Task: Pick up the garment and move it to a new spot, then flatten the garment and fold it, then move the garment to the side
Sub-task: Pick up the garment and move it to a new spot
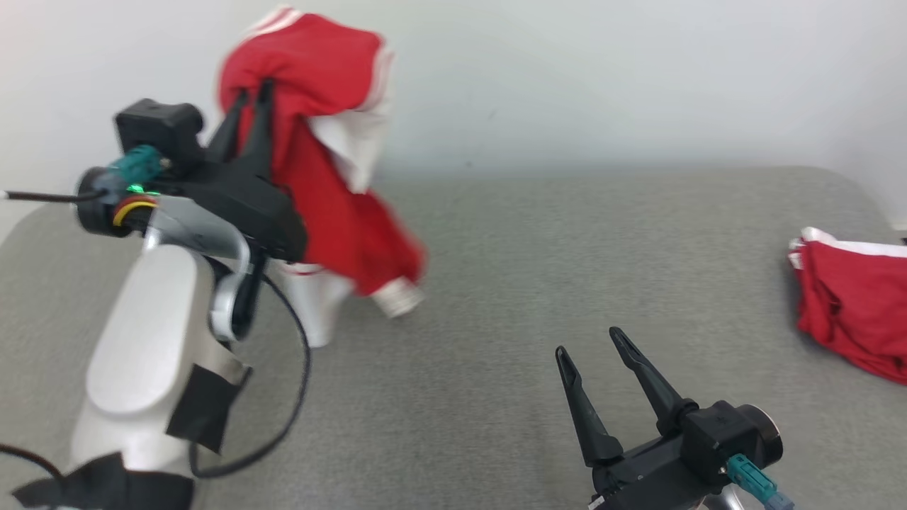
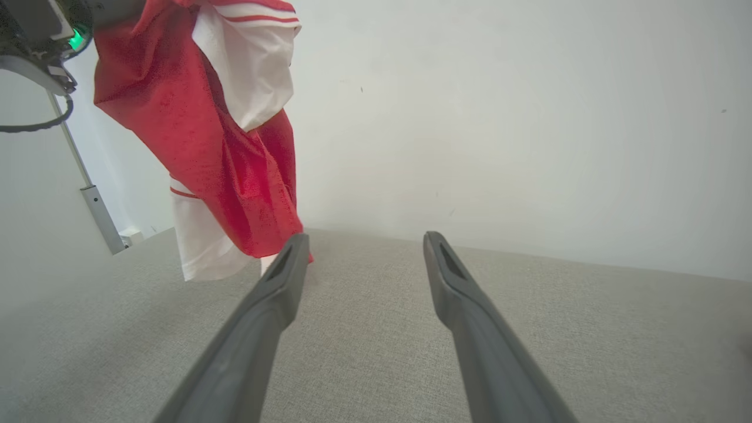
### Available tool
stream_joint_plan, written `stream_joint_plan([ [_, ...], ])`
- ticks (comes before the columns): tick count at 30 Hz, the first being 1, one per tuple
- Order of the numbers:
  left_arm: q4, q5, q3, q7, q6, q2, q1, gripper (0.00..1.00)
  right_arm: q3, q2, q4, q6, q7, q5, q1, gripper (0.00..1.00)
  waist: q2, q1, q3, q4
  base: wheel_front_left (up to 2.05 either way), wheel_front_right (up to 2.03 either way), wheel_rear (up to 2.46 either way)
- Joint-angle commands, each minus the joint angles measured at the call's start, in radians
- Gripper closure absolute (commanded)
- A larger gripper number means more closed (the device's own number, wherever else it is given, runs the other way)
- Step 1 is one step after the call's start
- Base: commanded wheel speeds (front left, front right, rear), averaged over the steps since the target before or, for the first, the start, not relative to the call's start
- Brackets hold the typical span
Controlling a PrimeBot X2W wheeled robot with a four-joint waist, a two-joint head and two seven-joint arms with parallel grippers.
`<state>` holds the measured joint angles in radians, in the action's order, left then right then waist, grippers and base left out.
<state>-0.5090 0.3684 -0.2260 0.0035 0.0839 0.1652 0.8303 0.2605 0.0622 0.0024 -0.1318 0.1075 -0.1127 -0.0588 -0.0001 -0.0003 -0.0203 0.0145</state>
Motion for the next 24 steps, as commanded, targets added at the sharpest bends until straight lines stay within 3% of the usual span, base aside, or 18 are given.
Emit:
stream_joint_plan([
  [1, 0.018, 0.005, -0.002, 0.006, 0.000, -0.001, -0.022, 1.00, -0.002, -0.005, -0.001, 0.002, 0.006, 0.005, 0.007, 0.00, 0.0001, 0.0003, 0.041, 0.089, 0.00, 0.00, 0.00],
  [5, 0.151, 0.021, -0.046, 0.052, -0.006, -0.048, -0.082, 1.00, -0.015, -0.005, -0.003, 0.002, 0.005, 0.013, 0.006, 0.00, 0.0001, 0.0003, 0.027, 0.151, 0.00, 0.00, 0.00],
  [11, 0.236, 0.003, -0.108, 0.105, -0.032, -0.060, -0.190, 1.00, -0.010, -0.008, -0.004, 0.002, 0.010, 0.010, -0.009, 0.00, 0.0001, 0.0003, -0.008, 0.240, 0.00, 0.00, 0.00],
  [21, 0.058, 0.032, -0.183, 0.088, -0.010, -0.082, -0.335, 1.00, 0.011, -0.011, 0.016, 0.002, 0.027, -0.003, -0.038, 0.00, 0.0001, 0.0003, -0.064, 0.319, 0.00, 0.00, 0.00],
  [22, 0.031, 0.034, -0.189, 0.085, -0.008, -0.083, -0.346, 0.85, 0.013, -0.011, 0.019, 0.002, 0.027, -0.003, -0.040, 0.00, 0.0001, 0.0003, -0.066, 0.323, 0.00, 0.00, 0.00],
  [23, 0.002, 0.034, -0.194, 0.086, -0.008, -0.083, -0.350, 0.00, 0.011, -0.011, 0.023, 0.002, 0.030, -0.004, -0.039, 0.00, 0.0001, 0.0003, -0.067, 0.325, 0.00, 0.00, 0.00],
  [24, -0.021, 0.043, -0.193, 0.085, -0.007, -0.085, -0.353, 0.00, 0.011, -0.011, 0.026, 0.002, 0.031, -0.004, -0.038, 0.00, 0.0001, 0.0003, -0.068, 0.326, 0.00, 0.00, 0.00],
])
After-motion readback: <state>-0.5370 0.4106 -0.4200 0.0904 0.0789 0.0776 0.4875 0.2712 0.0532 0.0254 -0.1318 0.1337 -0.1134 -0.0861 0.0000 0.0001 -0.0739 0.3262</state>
